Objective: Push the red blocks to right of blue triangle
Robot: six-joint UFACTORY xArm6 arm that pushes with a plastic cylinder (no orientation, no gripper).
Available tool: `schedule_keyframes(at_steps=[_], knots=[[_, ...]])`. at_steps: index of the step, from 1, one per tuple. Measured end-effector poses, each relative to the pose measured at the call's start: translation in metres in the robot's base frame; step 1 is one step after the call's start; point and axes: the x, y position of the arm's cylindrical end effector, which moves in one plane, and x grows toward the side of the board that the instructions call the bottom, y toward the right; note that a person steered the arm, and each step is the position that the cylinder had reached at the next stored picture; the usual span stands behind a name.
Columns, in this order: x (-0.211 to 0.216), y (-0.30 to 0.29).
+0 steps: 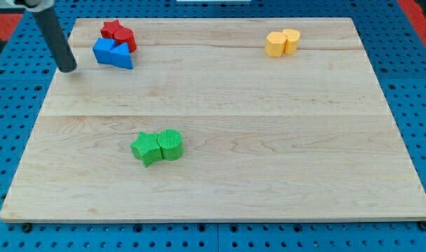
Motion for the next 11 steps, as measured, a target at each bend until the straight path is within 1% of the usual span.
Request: schedule_keyframes(at_steps=[1, 2, 3, 4, 5, 6, 7, 8, 9, 11], knots=[[-0.043, 0.038], [-0.058, 0.039], [-0.068, 0.001], [-0.076, 0.034], [-0.072, 0.085], [-0.081, 0.076], [-0.110, 0.023], [-0.133, 0.038], [-0.114, 0.107], [-0.057, 0.137]])
